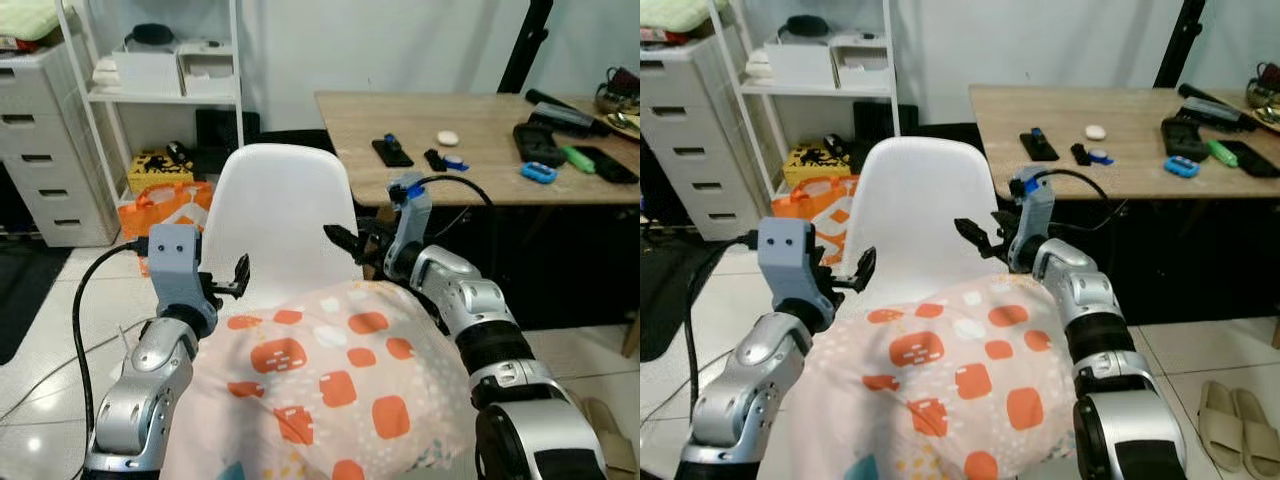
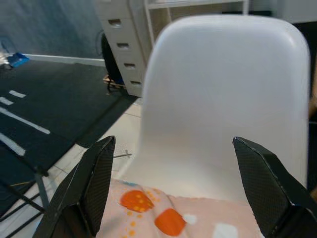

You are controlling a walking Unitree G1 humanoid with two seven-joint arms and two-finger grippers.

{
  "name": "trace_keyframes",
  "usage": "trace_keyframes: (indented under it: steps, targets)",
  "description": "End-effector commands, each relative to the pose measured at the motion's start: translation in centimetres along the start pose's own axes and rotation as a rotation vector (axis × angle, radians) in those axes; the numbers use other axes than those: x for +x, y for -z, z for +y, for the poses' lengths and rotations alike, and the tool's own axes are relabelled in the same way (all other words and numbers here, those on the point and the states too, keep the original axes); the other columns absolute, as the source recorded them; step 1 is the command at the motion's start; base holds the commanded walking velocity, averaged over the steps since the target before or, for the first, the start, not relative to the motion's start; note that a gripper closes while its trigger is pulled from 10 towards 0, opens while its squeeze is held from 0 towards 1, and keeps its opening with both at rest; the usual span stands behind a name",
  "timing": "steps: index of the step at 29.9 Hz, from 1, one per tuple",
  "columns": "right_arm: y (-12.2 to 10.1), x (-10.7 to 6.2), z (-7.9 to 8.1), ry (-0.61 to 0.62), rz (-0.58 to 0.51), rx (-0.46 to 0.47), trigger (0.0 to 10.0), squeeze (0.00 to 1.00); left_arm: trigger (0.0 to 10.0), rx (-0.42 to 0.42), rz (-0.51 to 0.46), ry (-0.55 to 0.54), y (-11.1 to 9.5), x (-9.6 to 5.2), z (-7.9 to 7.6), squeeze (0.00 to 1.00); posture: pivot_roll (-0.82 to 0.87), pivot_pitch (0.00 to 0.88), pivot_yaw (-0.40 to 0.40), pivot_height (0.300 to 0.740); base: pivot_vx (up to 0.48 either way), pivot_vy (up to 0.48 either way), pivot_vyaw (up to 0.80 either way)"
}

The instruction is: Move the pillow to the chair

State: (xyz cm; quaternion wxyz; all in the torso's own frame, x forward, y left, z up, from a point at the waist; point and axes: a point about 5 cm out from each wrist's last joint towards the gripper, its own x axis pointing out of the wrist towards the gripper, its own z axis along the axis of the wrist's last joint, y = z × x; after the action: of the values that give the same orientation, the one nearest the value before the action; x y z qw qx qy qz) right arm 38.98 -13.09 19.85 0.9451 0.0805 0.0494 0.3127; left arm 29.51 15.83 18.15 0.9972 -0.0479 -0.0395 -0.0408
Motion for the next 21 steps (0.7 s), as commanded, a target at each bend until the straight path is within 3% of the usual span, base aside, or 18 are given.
trace_keyframes:
  steps: [1,4,15,19,20,21]
  targets:
    - [0.6,-0.3,-0.3,0.007,0.013,0.0,10.0,0.0,10.0,0.018,0.029,0.003,0.7,-0.1,0.0,0.0,-0.17,0.0,-0.051,0.691,-0.48,0.0,0.0]
    - [0.6,-0.3,-0.4,0.009,0.015,-0.001,10.0,0.0,10.0,0.021,0.028,0.005,0.7,-0.1,0.0,0.0,-0.17,0.0,-0.051,0.696,-0.48,0.0,0.0]
    - [2.0,-0.5,-0.4,0.014,0.07,-0.028,10.0,0.0,10.0,0.046,-0.009,0.075,0.8,-0.5,-0.5,0.0,-0.17,0.0,-0.058,0.74,0.0,0.0,0.0]
    - [2.9,-0.6,-0.5,0.023,0.091,-0.017,10.0,0.0,10.0,0.091,0.02,0.08,1.5,-0.7,-0.5,0.0,-0.17,0.0,-0.058,0.74,0.0,0.0,0.0]
    - [5.1,-1.2,-0.8,0.058,0.147,-0.002,10.0,0.0,10.0,0.186,0.081,0.062,3.0,-1.1,0.1,0.0,-0.17,0.0,-0.059,0.74,0.0,0.0,0.0]
    - [5.1,-1.2,-0.8,0.058,0.147,-0.002,10.0,0.0,10.0,0.186,0.081,0.062,3.0,-1.1,0.1,0.0,-0.17,0.0,-0.059,0.74,0.0,0.0,0.0]
